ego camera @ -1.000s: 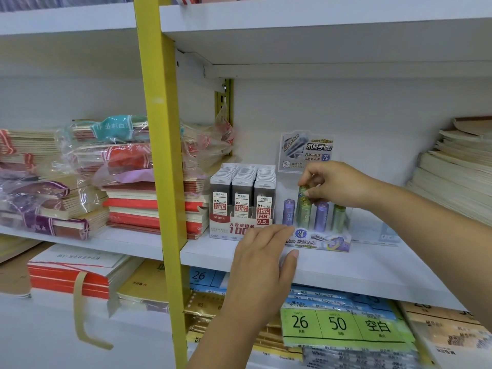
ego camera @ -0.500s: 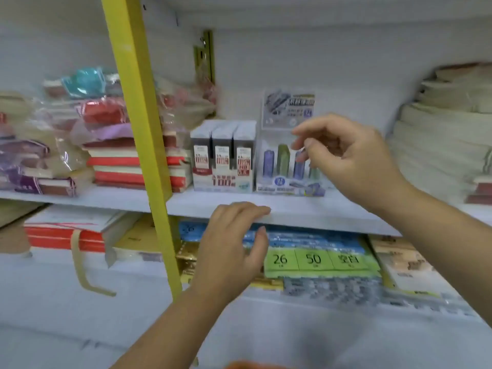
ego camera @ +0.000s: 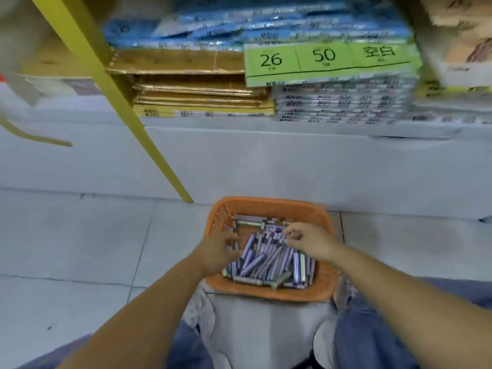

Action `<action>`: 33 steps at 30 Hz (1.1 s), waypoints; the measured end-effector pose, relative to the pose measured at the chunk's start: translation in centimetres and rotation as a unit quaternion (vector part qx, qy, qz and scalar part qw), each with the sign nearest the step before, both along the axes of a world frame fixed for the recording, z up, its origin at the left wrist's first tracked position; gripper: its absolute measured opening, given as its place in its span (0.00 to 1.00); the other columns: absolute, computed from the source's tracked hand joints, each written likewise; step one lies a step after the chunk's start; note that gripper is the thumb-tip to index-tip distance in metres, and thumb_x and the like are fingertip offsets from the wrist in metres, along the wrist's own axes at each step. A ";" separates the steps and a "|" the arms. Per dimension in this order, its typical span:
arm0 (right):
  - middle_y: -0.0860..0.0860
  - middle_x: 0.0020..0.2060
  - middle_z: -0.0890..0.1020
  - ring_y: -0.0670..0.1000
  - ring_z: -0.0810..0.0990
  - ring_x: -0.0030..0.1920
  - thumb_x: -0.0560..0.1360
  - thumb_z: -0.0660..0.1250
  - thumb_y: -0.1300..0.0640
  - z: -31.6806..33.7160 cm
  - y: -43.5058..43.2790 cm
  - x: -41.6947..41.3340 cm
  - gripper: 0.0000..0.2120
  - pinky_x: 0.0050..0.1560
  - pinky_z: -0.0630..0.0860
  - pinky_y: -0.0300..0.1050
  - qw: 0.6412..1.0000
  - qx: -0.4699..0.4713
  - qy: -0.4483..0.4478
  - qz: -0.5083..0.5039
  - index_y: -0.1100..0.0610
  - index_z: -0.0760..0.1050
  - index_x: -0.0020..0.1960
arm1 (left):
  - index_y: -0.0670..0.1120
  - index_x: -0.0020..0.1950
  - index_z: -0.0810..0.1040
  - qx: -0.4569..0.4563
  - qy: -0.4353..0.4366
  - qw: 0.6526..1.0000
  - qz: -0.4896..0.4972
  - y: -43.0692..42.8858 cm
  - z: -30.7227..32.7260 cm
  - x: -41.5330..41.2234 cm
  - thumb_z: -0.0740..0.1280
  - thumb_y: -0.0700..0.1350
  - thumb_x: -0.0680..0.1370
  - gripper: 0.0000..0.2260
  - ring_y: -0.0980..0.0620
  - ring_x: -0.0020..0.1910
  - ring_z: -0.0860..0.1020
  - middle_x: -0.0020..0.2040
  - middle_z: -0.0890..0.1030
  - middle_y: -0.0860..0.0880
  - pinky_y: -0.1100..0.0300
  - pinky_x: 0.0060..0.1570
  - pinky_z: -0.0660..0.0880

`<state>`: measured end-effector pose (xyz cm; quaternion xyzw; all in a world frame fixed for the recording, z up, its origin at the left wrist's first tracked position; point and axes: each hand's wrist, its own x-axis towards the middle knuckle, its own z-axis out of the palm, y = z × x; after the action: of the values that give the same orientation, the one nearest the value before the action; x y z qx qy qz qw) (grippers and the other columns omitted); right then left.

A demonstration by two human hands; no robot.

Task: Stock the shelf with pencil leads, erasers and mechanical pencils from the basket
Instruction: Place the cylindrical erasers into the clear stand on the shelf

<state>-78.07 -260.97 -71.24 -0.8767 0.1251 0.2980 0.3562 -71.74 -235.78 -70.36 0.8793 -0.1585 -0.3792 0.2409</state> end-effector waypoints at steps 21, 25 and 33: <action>0.48 0.44 0.75 0.50 0.76 0.44 0.77 0.67 0.52 -9.5 2.8 -3.7 0.06 0.42 0.73 0.46 0.999 0.026 0.015 -0.029 0.51 0.74 0.53 | 0.53 0.64 0.72 0.013 0.037 0.991 0.126 -2.9 -11.3 -2.9 0.76 0.53 0.72 0.23 0.54 0.47 0.76 0.50 0.76 0.57 0.58 0.46 0.73; 0.48 0.37 0.73 0.44 0.72 0.35 0.75 0.66 0.56 -8.6 2.2 -3.9 0.07 0.35 0.68 0.41 0.970 -0.056 -0.113 -0.210 0.51 0.69 0.41 | 0.52 0.67 0.71 0.019 0.033 0.991 0.130 -3.9 -11.3 -2.9 0.74 0.52 0.74 0.23 0.53 0.47 0.76 0.53 0.78 0.54 0.56 0.47 0.76; 0.53 0.54 0.74 0.53 0.73 0.55 0.76 0.68 0.62 -10.1 1.2 -2.7 0.11 0.54 0.67 0.40 0.933 -0.103 -0.127 -0.320 0.59 0.71 0.57 | 0.53 0.64 0.72 0.015 0.045 0.989 0.143 -4.6 -11.5 -2.6 0.73 0.49 0.75 0.19 0.50 0.47 0.79 0.48 0.76 0.56 0.54 0.49 0.78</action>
<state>-80.74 -259.80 -81.36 -0.8528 0.3829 0.0402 0.3529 -74.36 -240.40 -81.84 0.8784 -0.0146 -0.3825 0.2862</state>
